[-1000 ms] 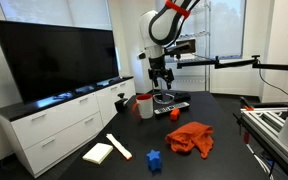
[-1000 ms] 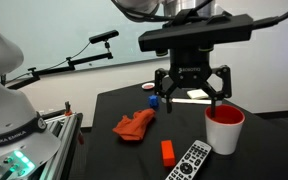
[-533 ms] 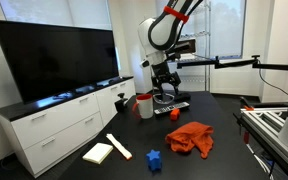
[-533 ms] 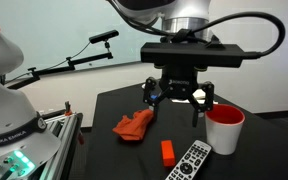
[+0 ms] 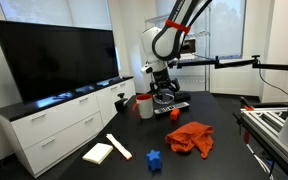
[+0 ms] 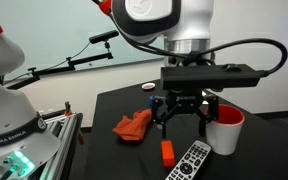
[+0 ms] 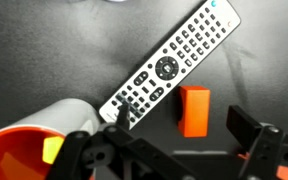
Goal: Put the orange block upright
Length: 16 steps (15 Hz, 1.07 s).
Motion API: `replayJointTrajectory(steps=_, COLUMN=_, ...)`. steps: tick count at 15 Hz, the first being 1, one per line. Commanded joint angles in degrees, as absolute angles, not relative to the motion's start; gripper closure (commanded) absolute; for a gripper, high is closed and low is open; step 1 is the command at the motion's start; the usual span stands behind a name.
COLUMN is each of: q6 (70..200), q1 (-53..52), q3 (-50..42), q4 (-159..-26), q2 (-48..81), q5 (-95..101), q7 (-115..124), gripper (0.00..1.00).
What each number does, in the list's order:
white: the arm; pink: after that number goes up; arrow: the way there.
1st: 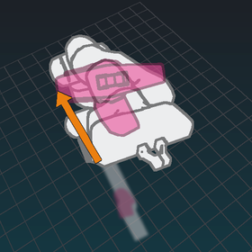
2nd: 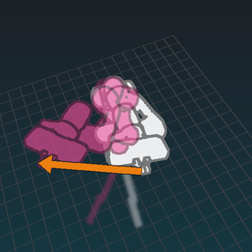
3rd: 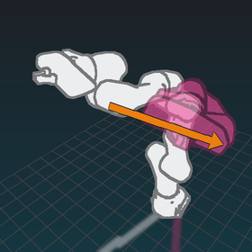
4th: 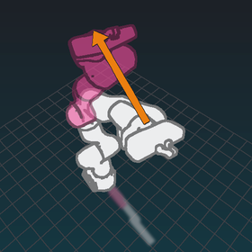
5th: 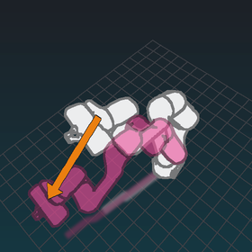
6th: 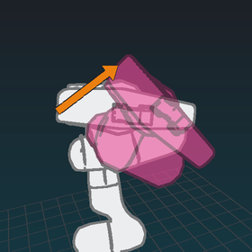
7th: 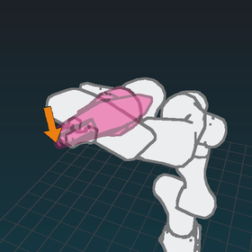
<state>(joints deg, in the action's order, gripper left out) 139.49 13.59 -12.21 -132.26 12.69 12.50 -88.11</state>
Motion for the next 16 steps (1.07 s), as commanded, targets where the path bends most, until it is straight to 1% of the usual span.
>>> replayJointTrajectory(steps=1, q6=149.54, q1=16.10, q3=-9.81, q4=-134.87, q2=13.18, q5=7.56, q7=-91.40, gripper=0.00)
replayJointTrajectory(steps=4, q6=152.84, q1=17.42, q3=-7.42, q4=-136.57, q2=13.53, q5=3.37, q7=-92.09, gripper=0.00)
replayJointTrajectory(steps=6, q6=152.05, q1=17.73, q3=-6.92, q4=-137.26, q2=12.94, q5=3.18, q7=-92.61, gripper=0.00)
replayJointTrajectory(steps=16, q6=151.90, q1=17.23, q3=-9.28, q4=-140.99, q2=12.31, q5=10.18, q7=-92.55, gripper=0.00)
